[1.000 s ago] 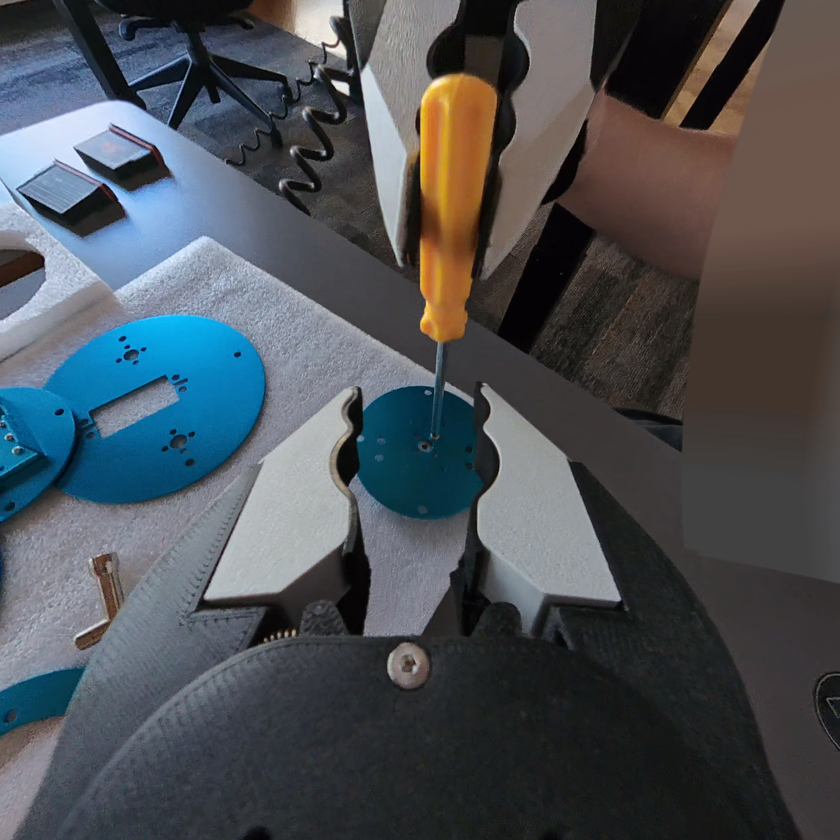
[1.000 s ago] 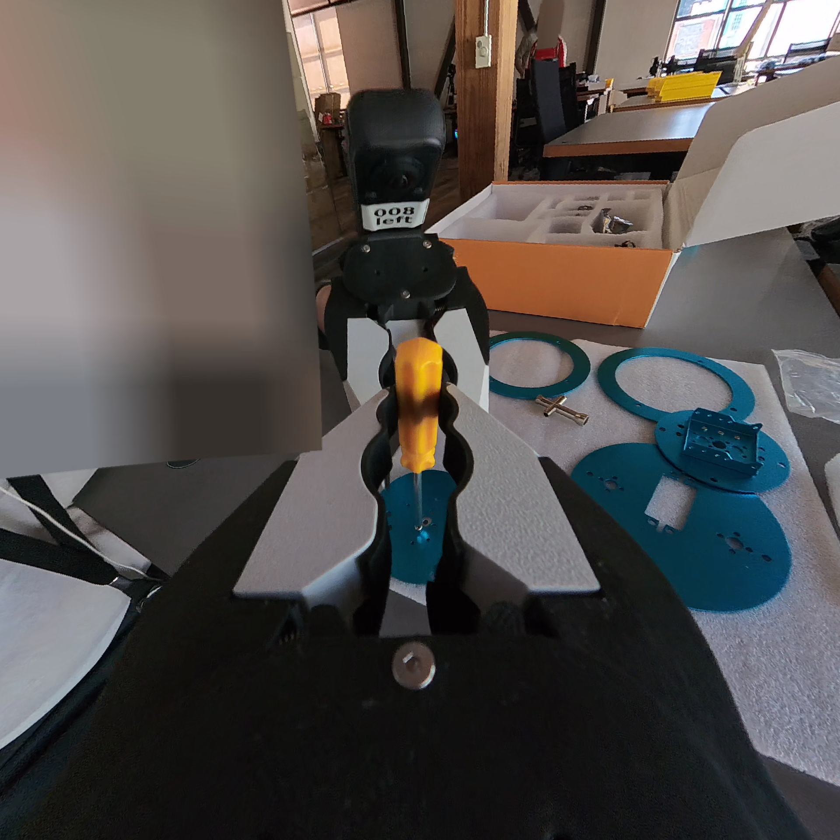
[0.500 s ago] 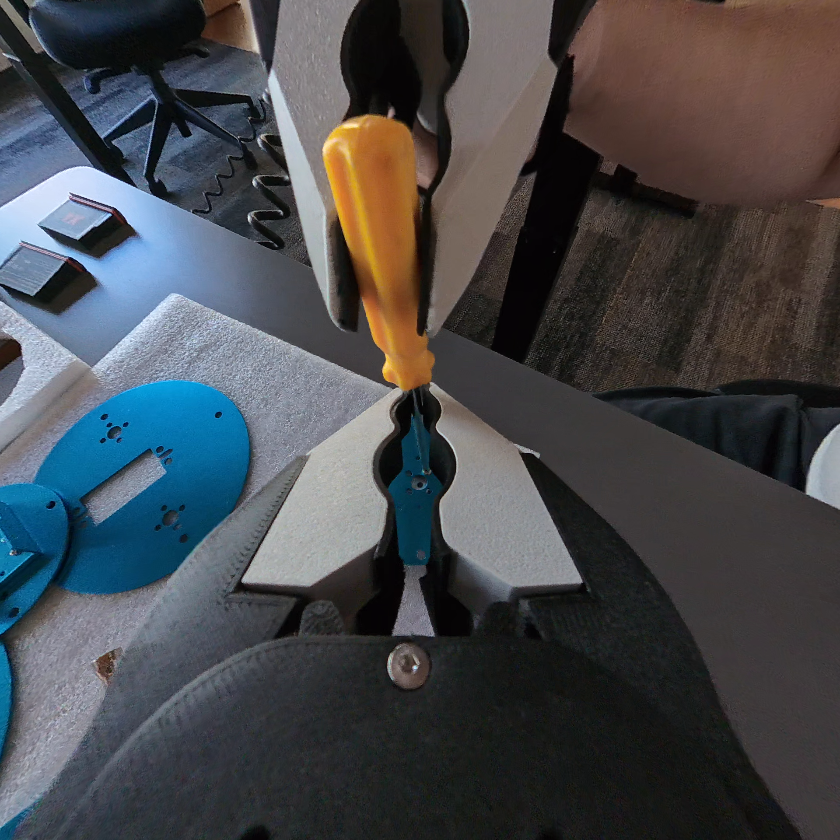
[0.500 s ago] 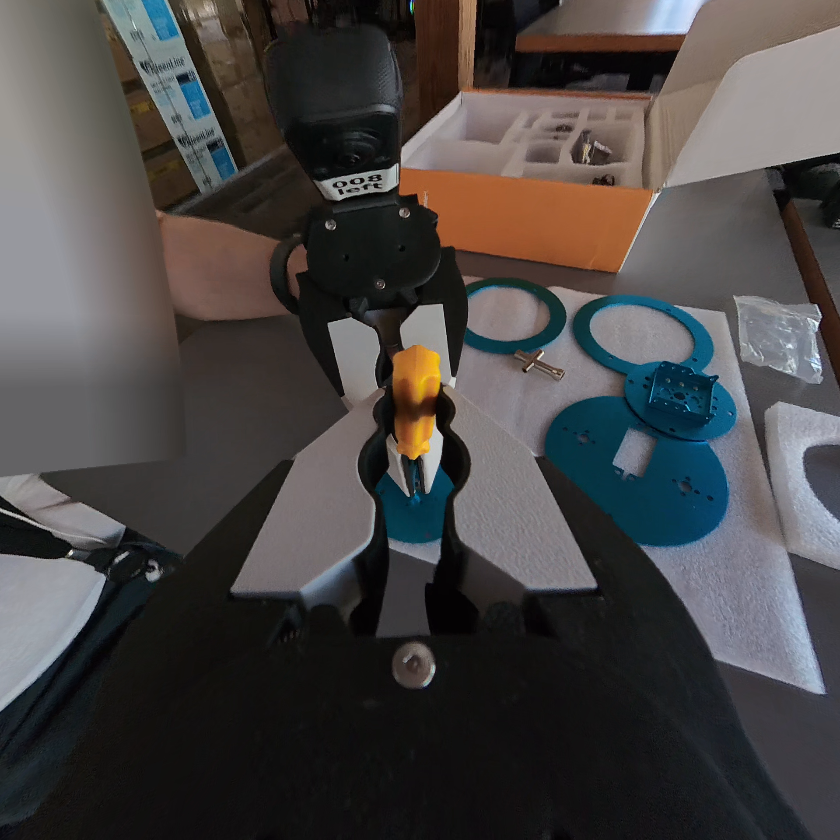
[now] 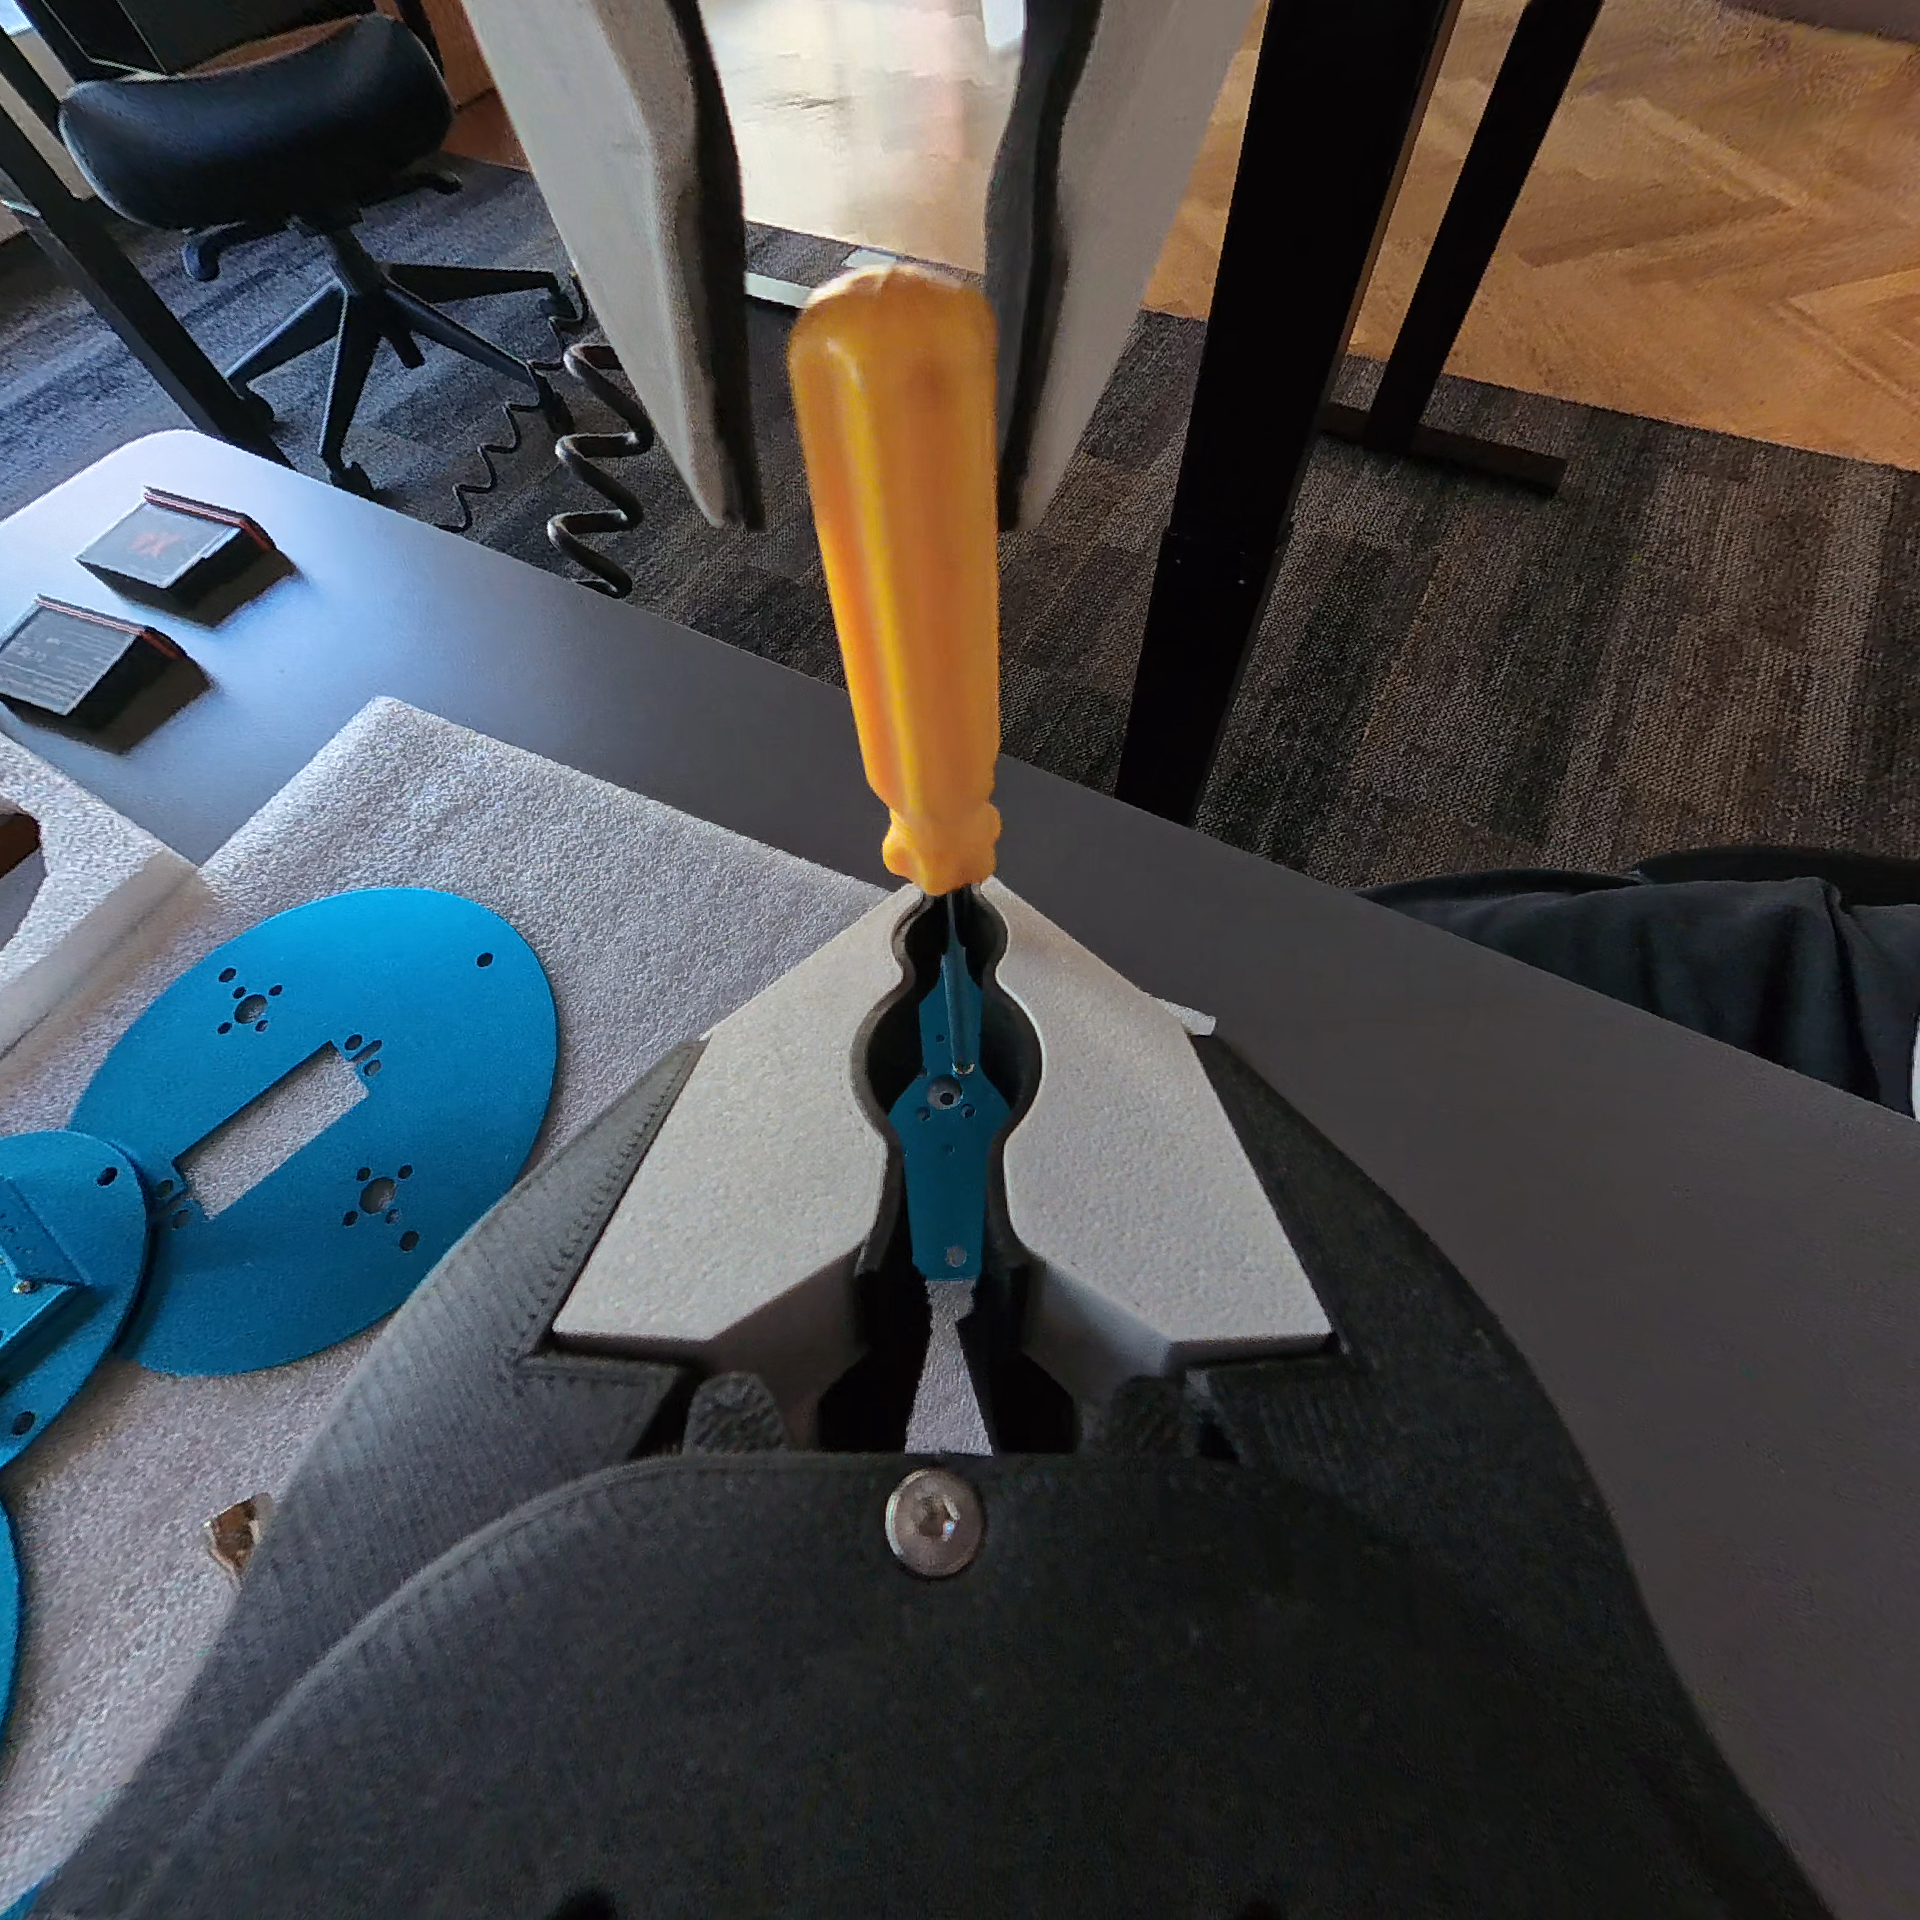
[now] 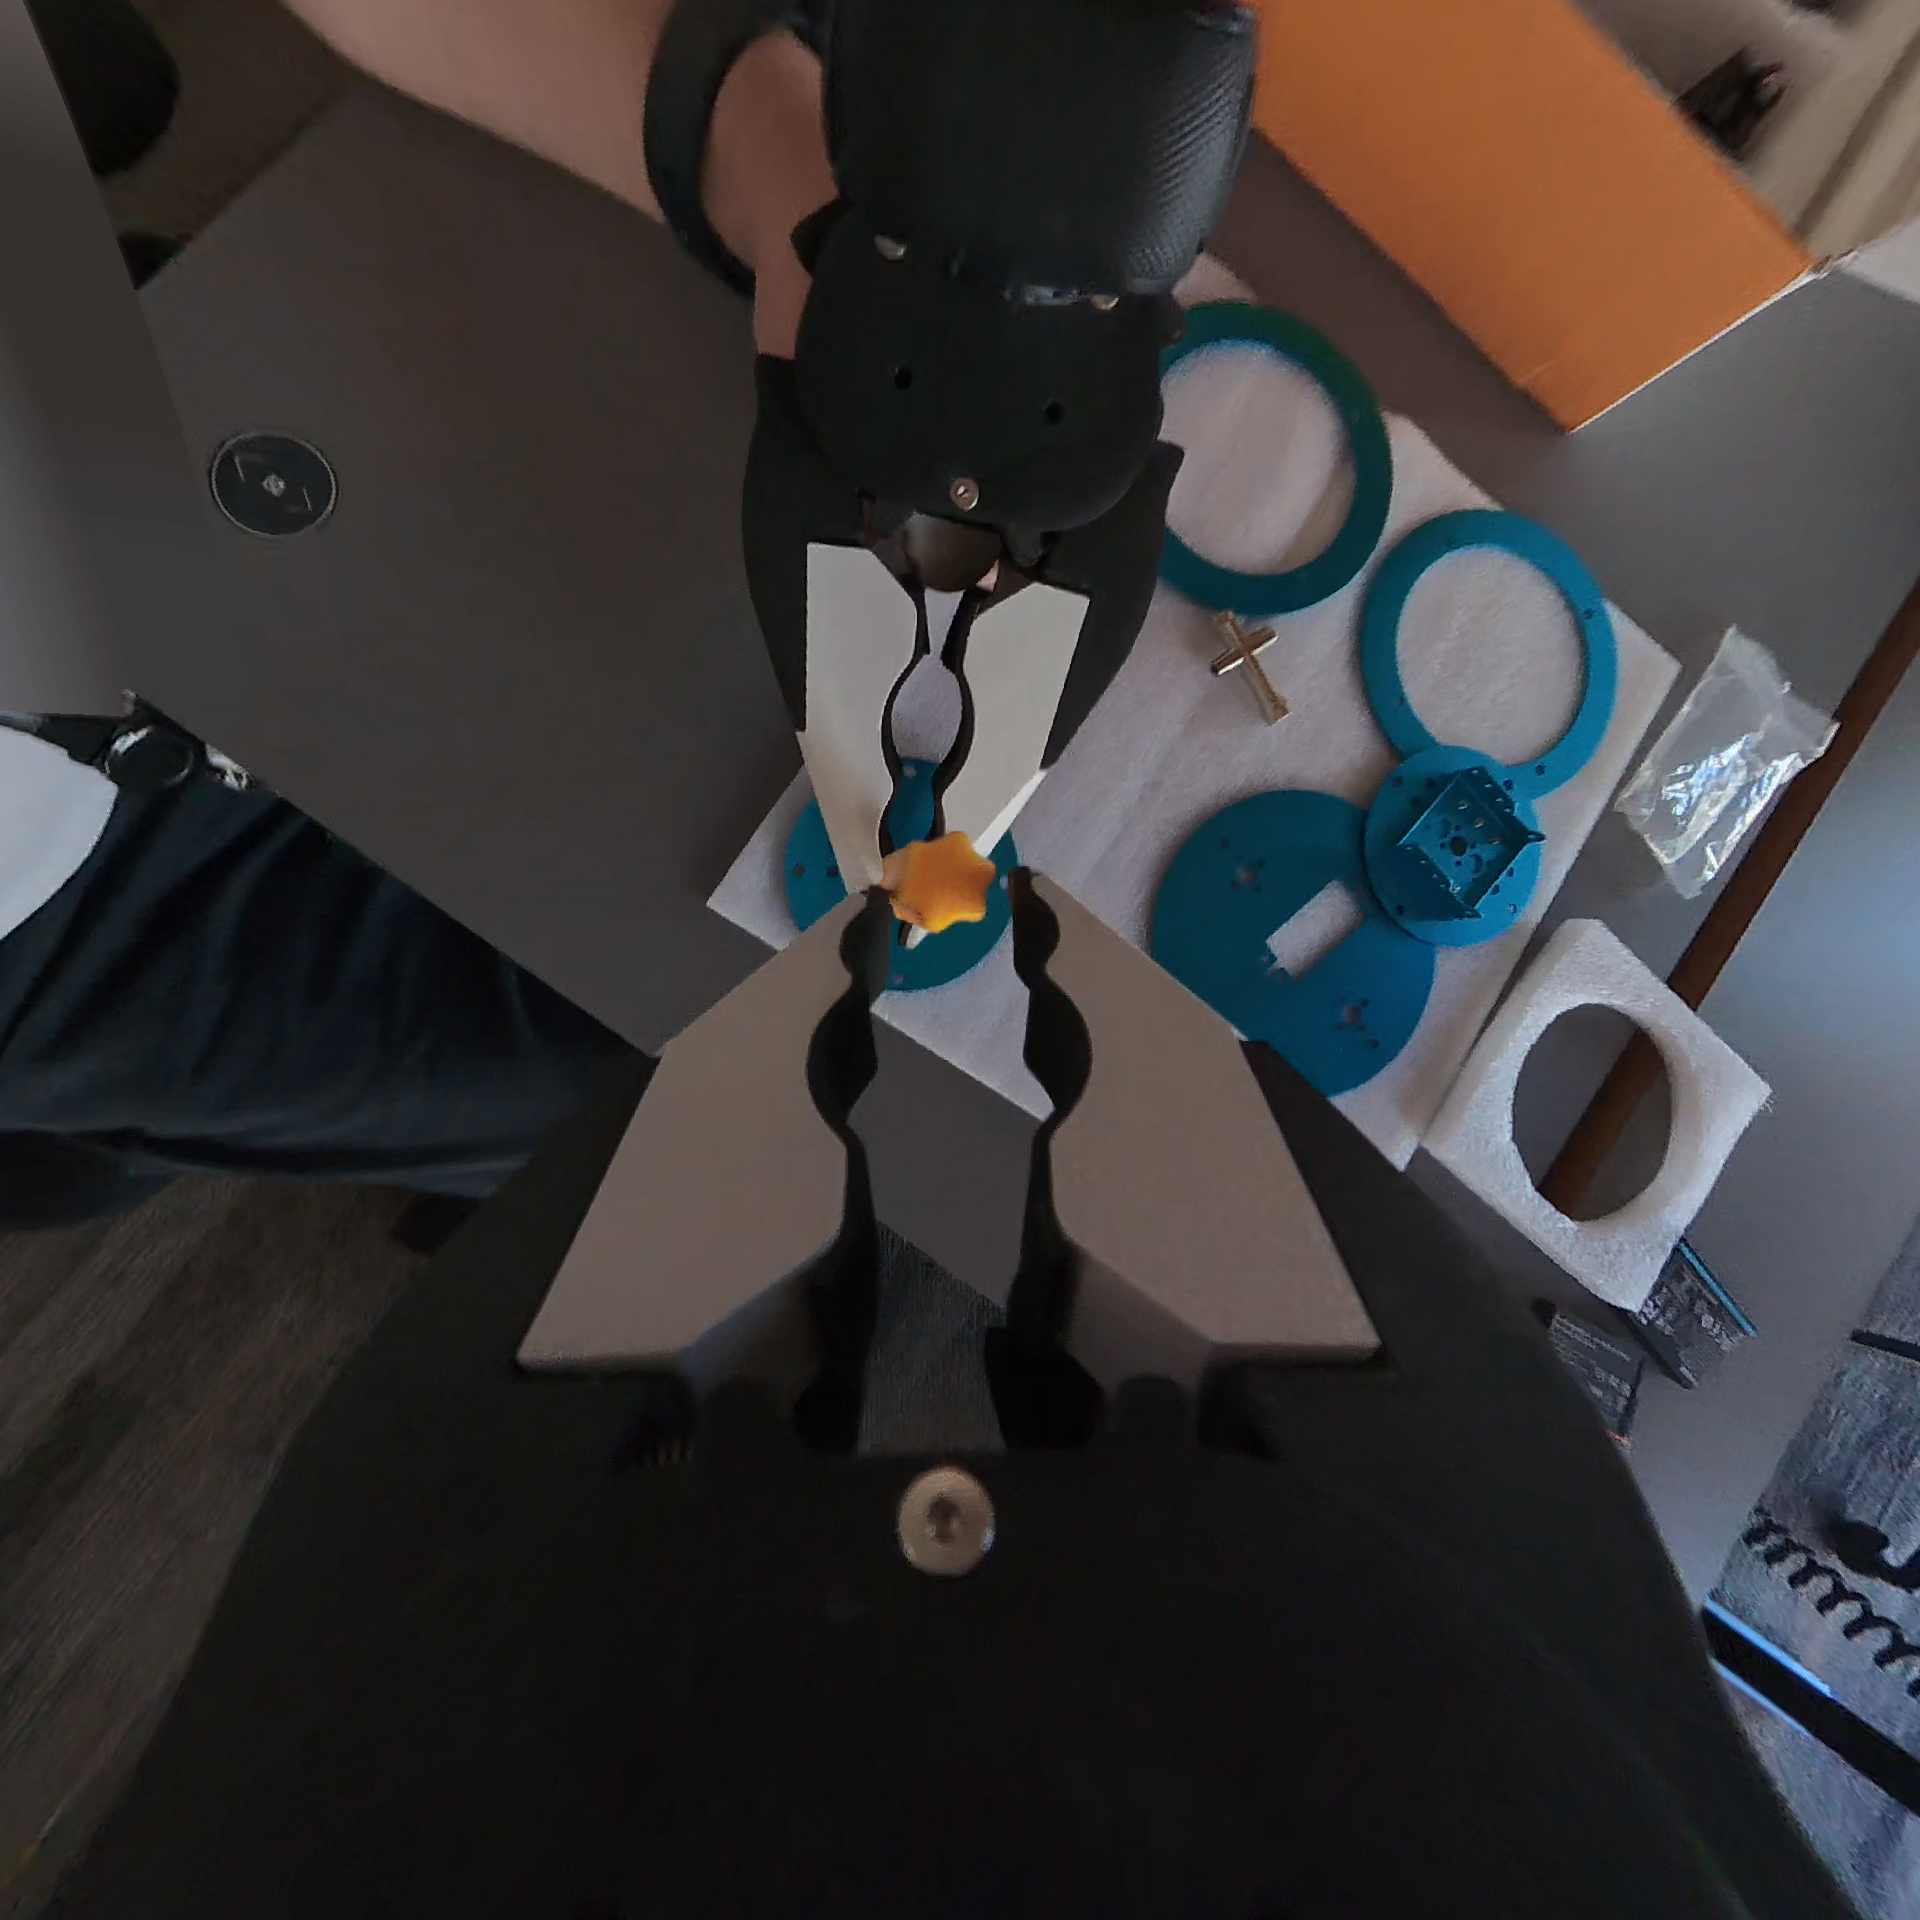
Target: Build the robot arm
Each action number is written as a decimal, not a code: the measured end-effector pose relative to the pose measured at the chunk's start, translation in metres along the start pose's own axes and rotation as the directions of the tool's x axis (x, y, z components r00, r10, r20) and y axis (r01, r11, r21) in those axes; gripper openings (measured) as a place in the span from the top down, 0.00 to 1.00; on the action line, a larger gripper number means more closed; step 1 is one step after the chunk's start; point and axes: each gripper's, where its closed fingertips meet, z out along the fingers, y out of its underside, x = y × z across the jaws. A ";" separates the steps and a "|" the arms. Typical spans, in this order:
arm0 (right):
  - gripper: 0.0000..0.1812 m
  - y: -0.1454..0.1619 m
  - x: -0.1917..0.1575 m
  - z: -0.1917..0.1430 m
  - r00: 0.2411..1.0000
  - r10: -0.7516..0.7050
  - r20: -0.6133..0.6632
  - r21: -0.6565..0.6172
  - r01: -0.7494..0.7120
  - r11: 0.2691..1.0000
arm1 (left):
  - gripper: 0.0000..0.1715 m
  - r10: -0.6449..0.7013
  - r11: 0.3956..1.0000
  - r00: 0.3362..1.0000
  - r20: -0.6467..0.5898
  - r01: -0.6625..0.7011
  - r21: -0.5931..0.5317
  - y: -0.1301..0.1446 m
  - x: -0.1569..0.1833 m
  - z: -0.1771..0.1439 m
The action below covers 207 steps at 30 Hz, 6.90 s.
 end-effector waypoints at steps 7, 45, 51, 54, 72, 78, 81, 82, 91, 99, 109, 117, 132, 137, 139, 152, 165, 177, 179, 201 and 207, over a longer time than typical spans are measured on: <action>0.89 -0.003 -0.002 0.005 1.000 -0.015 0.010 -0.119 0.016 0.993 | 0.99 -0.005 1.000 1.000 -0.008 0.005 -0.006 0.000 0.000 0.000; 0.91 0.003 0.016 0.000 0.943 0.320 -0.090 -0.102 -0.328 0.939 | 0.98 -0.014 1.000 1.000 -0.019 0.014 0.006 -0.006 -0.006 0.005; 0.90 0.001 0.012 0.000 0.943 0.319 -0.089 -0.072 -0.326 0.943 | 0.99 -0.047 0.999 0.997 -0.065 0.048 0.021 -0.006 -0.004 0.004; 0.86 0.000 0.014 -0.002 0.974 0.222 -0.050 -0.044 -0.224 0.974 | 0.99 -0.026 0.999 0.998 -0.059 0.027 0.020 -0.006 -0.003 0.005; 0.90 0.005 0.012 0.000 0.872 0.465 -0.156 0.011 -0.469 0.883 | 0.99 -0.032 0.999 0.998 -0.047 0.033 0.014 -0.004 -0.004 0.005; 0.94 -0.003 0.014 0.000 0.944 0.327 -0.047 0.028 -0.326 0.945 | 0.99 -0.031 0.999 0.999 -0.033 0.031 0.013 -0.004 -0.006 0.006; 0.94 -0.002 0.014 0.001 0.952 0.301 -0.050 0.001 -0.301 0.954 | 0.99 -0.040 0.999 0.998 -0.043 0.041 0.017 -0.004 -0.005 0.006; 0.94 -0.001 0.015 0.001 0.945 0.319 -0.068 -0.014 -0.321 0.947 | 0.99 -0.043 0.999 0.998 -0.042 0.044 0.019 -0.004 -0.006 0.006; 0.94 0.003 0.019 -0.001 0.789 0.514 -0.337 0.047 -0.532 0.846 | 0.98 0.017 1.000 1.000 -0.012 -0.017 -0.004 -0.003 -0.004 0.006; 0.93 -0.017 0.007 0.016 0.883 0.451 -0.130 0.257 -0.409 0.876 | 0.98 0.097 0.995 0.995 0.000 -0.097 -0.012 -0.002 0.000 0.003; 0.94 -0.014 0.001 0.019 0.893 0.415 -0.171 0.295 -0.356 0.887 | 0.99 0.133 0.990 0.991 0.008 -0.132 -0.039 0.000 0.001 0.004; 0.90 -0.008 0.003 0.017 0.905 0.386 -0.178 0.277 -0.330 0.903 | 0.99 0.079 0.997 0.997 0.012 -0.079 -0.011 0.000 -0.004 0.003; 0.90 0.003 0.010 0.014 0.909 0.381 -0.170 -0.020 -0.390 0.921 | 0.99 -0.012 1.000 1.000 0.006 0.012 0.020 0.002 -0.008 0.001; 0.90 0.002 0.011 0.015 0.916 0.368 -0.160 -0.058 -0.381 0.923 | 0.98 -0.055 0.998 0.998 0.001 0.055 -0.018 0.011 -0.009 -0.001; 0.90 0.002 0.012 0.015 0.920 0.364 -0.146 -0.073 -0.377 0.924 | 0.78 -0.068 0.995 0.996 0.052 0.072 -0.070 0.024 -0.019 -0.006; 0.89 -0.004 0.017 0.019 0.944 0.307 -0.123 -0.118 -0.321 0.940 | 0.52 -0.063 0.970 0.998 0.012 0.064 -0.233 0.063 -0.010 0.000; 0.89 -0.010 0.021 0.023 0.969 0.235 -0.083 -0.082 -0.241 0.967 | 0.71 -0.111 0.992 0.994 -0.022 0.109 -0.065 0.028 -0.010 -0.016; 0.90 -0.011 0.018 0.021 0.967 0.241 -0.083 -0.019 -0.243 0.970 | 0.99 -0.040 0.987 0.997 -0.067 0.029 -0.156 0.051 -0.004 0.004; 0.90 -0.011 0.017 0.021 0.968 0.239 -0.080 -0.015 -0.240 0.971 | 0.99 -0.052 0.987 0.996 -0.070 0.040 -0.159 0.051 -0.004 0.004; 0.91 -0.002 0.011 0.014 0.959 0.283 -0.011 -0.044 -0.284 0.958 | 0.98 -0.063 0.988 0.997 -0.050 0.055 -0.143 0.053 -0.005 0.003; 0.91 -0.001 0.010 0.013 0.967 0.255 0.001 -0.068 -0.255 0.965 | 0.98 -0.048 0.989 0.998 -0.037 0.042 -0.139 0.054 -0.005 0.003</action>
